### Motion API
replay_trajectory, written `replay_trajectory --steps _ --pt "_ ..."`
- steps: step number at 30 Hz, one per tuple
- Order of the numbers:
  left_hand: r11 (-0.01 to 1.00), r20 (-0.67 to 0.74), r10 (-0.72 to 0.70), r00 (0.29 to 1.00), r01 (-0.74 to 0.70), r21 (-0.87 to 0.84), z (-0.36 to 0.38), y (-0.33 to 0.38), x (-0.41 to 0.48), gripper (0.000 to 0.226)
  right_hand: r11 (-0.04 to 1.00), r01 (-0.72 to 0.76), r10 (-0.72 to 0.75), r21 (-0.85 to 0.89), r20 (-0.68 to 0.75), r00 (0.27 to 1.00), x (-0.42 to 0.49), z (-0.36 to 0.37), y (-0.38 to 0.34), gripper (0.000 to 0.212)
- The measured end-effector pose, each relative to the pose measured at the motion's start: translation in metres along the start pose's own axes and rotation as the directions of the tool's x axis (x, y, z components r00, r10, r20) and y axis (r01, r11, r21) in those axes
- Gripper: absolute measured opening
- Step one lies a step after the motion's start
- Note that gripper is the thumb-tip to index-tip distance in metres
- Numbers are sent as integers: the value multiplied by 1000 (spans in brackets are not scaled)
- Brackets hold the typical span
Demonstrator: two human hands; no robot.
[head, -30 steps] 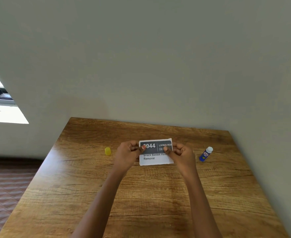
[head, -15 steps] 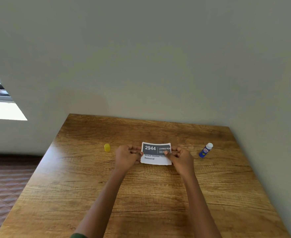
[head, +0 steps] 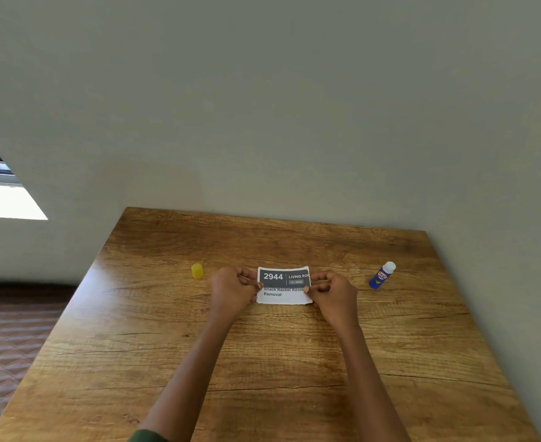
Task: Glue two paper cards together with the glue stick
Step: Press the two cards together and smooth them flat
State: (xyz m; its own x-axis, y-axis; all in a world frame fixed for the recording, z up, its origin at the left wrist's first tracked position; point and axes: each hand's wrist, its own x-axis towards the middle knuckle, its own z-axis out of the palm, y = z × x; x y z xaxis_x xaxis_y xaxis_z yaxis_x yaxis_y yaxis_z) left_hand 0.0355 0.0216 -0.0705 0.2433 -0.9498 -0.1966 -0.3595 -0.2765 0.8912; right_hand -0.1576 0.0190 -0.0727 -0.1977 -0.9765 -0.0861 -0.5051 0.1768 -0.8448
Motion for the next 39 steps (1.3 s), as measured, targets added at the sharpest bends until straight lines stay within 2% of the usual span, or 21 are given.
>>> replay_trajectory --steps 6,11,16,19,22,25,31,39 --pt "982 -30 75 997 -69 175 0 -2 0 15 997 44 -46 -65 -22 999 -1 3 -1 19" --pt "970 -46 100 994 -87 225 0 0 0 15 994 48 -51 -95 -31 998 1 5 1 19" --pt "936 -10 206 979 -194 293 -1 0 -1 30 989 73 -79 -132 -38 996 0 7 1 18" --pt "908 42 263 964 -262 328 0 -1 -1 32 976 122 -132 -180 -45 990 -1 9 1 17" --pt "894 109 253 961 -275 354 -2 -1 1 32 955 165 -177 -246 -27 984 -2 12 2 15" --pt "871 163 235 958 -282 403 -3 -3 4 42 941 171 -178 -291 5 984 -3 13 2 20" --pt "837 161 217 963 -268 477 0 -4 5 46 897 212 -183 -387 111 977 -7 15 1 38" --pt "851 158 204 966 -255 460 -2 -4 5 45 909 224 -207 -352 87 975 -3 8 4 26"
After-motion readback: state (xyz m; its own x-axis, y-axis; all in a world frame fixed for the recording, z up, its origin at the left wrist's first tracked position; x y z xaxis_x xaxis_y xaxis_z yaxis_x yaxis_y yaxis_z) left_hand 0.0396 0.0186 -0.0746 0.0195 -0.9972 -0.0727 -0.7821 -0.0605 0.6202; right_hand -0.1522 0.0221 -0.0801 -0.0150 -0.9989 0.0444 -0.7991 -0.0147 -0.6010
